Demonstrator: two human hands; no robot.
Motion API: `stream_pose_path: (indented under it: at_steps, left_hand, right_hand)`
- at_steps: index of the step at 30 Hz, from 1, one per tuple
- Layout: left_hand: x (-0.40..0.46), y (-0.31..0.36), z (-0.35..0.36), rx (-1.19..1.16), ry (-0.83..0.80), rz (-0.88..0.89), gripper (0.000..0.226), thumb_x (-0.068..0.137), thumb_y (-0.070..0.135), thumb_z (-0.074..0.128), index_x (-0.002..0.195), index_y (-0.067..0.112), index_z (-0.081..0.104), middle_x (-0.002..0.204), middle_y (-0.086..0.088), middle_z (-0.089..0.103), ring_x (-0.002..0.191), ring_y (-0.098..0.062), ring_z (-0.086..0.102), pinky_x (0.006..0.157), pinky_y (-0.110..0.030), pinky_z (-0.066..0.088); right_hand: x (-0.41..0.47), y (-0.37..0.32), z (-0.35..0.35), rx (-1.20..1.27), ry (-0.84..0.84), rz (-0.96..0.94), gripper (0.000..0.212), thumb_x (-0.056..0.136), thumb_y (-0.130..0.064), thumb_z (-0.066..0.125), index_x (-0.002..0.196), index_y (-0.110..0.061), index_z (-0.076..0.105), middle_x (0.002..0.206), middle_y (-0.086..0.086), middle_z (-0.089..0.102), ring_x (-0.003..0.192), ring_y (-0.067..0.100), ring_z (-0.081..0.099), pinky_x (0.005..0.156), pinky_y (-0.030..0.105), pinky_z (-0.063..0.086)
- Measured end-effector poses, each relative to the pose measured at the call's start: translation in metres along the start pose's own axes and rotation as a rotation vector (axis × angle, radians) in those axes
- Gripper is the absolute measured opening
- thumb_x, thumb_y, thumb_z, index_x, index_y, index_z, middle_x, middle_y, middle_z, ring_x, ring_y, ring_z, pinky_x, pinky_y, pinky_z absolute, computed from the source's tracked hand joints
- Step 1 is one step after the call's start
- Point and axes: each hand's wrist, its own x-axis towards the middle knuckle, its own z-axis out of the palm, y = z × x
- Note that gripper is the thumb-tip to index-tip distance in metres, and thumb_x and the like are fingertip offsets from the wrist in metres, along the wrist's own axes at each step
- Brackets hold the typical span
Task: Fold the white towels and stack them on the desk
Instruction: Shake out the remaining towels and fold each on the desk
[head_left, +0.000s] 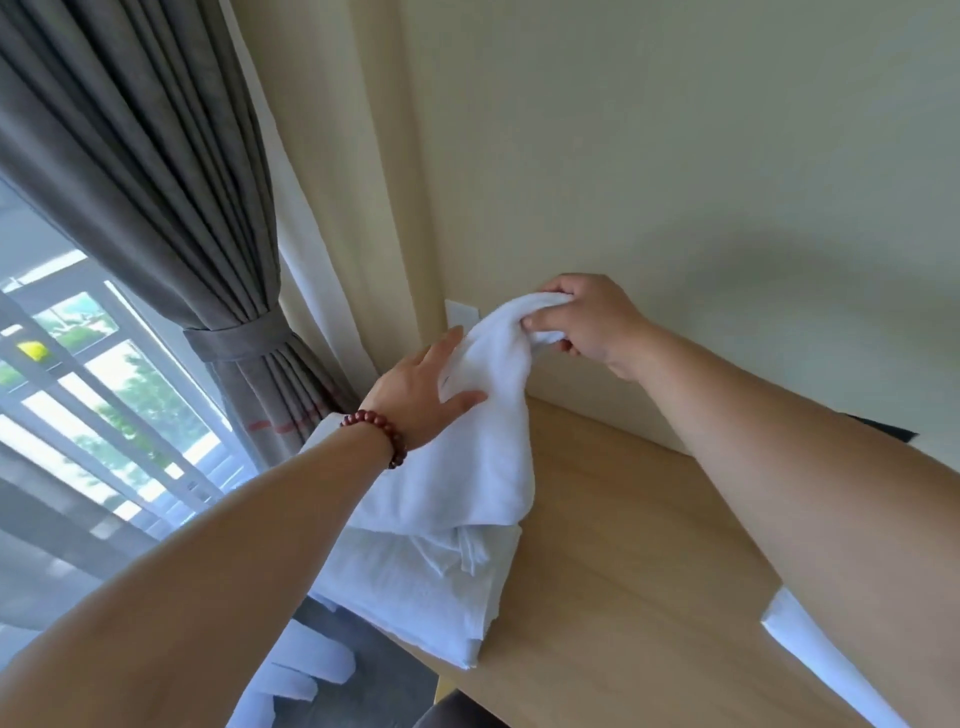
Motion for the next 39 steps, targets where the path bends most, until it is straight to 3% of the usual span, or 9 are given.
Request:
stream_pose_path:
  at_steps: [3, 5, 8, 15, 19, 23, 29, 36, 39]
  left_hand:
    - [0.023, 0.051, -0.004, -0.027, -0.008, 0.084, 0.069, 0.088, 0.056, 0.062, 0.148, 0.037, 0.034, 0.130, 0.007, 0.060, 0.113, -0.021, 0.060, 0.088, -0.030, 0.045]
    - [0.036, 0.087, -0.007, -0.074, -0.022, 0.115, 0.045, 0.088, 0.050, 0.066, 0.128, 0.032, 0.054, 0.103, 0.011, 0.064, 0.101, -0.020, 0.062, 0.076, -0.026, 0.041]
    - [0.052, 0.139, -0.018, -0.162, 0.035, 0.123, 0.027, 0.084, 0.046, 0.070, 0.094, 0.026, 0.056, 0.081, 0.011, 0.058, 0.085, -0.020, 0.059, 0.065, -0.029, 0.037]
    - [0.076, 0.240, -0.059, -0.356, 0.158, 0.247, 0.040, 0.080, 0.052, 0.074, 0.096, 0.017, 0.063, 0.089, 0.005, 0.068, 0.085, -0.018, 0.062, 0.070, -0.030, 0.049]
    - [0.082, 0.281, -0.075, -0.584, 0.233, 0.268, 0.032, 0.084, 0.051, 0.070, 0.094, 0.021, 0.066, 0.085, 0.009, 0.072, 0.082, -0.010, 0.068, 0.068, -0.025, 0.052]
    - [0.086, 0.309, -0.071, -0.579, 0.182, 0.293, 0.034, 0.088, 0.054, 0.065, 0.084, 0.020, 0.064, 0.075, 0.011, 0.067, 0.067, -0.008, 0.060, 0.059, -0.019, 0.044]
    - [0.085, 0.335, -0.066, -0.610, 0.158, 0.300, 0.066, 0.087, 0.066, 0.060, 0.085, 0.000, 0.059, 0.069, 0.002, 0.055, 0.061, -0.014, 0.047, 0.060, -0.029, 0.040]
    - [0.081, 0.329, -0.069, -0.460, 0.226, 0.210, 0.062, 0.091, 0.070, 0.049, 0.061, 0.017, 0.035, 0.057, 0.003, 0.037, 0.056, -0.019, 0.036, 0.053, -0.032, 0.028]
    - [0.085, 0.316, -0.065, -0.351, 0.213, 0.180, 0.059, 0.093, 0.065, 0.049, 0.064, 0.015, 0.041, 0.061, 0.000, 0.045, 0.060, -0.021, 0.044, 0.056, -0.033, 0.032]
  right_hand:
    - [-0.015, -0.008, -0.042, 0.003, 0.027, -0.002, 0.022, 0.082, -0.012, 0.076, 0.104, -0.012, 0.071, 0.085, 0.000, 0.067, 0.064, 0.010, 0.059, 0.049, 0.018, 0.045]
    - [-0.026, -0.014, -0.070, -0.020, 0.069, -0.012, 0.021, 0.081, -0.011, 0.076, 0.101, -0.014, 0.072, 0.087, 0.001, 0.069, 0.067, 0.011, 0.059, 0.051, 0.020, 0.047]
    - [-0.042, -0.022, -0.112, 0.002, 0.179, -0.060, 0.020, 0.079, -0.011, 0.076, 0.097, -0.019, 0.072, 0.084, 0.001, 0.069, 0.068, 0.015, 0.059, 0.056, 0.026, 0.048]
    - [-0.075, -0.042, -0.198, 0.339, 0.411, -0.171, 0.034, 0.074, -0.028, 0.080, 0.105, -0.024, 0.067, 0.102, -0.001, 0.075, 0.092, 0.017, 0.072, 0.078, 0.033, 0.057]
    - [-0.098, -0.034, -0.220, 0.400, 0.202, -0.066, 0.039, 0.083, -0.044, 0.075, 0.116, -0.026, 0.065, 0.119, 0.000, 0.072, 0.106, 0.021, 0.071, 0.091, 0.038, 0.054]
    - [-0.118, -0.022, -0.223, 0.284, 0.046, -0.001, 0.040, 0.091, -0.028, 0.070, 0.130, -0.024, 0.061, 0.120, -0.004, 0.072, 0.107, 0.017, 0.070, 0.093, 0.037, 0.054]
    - [-0.128, -0.014, -0.238, 0.190, 0.249, 0.030, 0.031, 0.087, -0.022, 0.076, 0.117, -0.017, 0.069, 0.105, -0.003, 0.077, 0.095, 0.017, 0.074, 0.095, 0.041, 0.056]
    - [-0.120, 0.000, -0.250, 0.151, 0.540, 0.098, 0.015, 0.086, -0.023, 0.073, 0.098, -0.014, 0.075, 0.098, 0.007, 0.077, 0.088, 0.026, 0.075, 0.090, 0.049, 0.058]
    - [-0.119, 0.006, -0.254, 0.167, 0.596, 0.124, 0.017, 0.087, -0.025, 0.069, 0.100, -0.015, 0.074, 0.099, 0.008, 0.076, 0.090, 0.029, 0.073, 0.089, 0.051, 0.058]
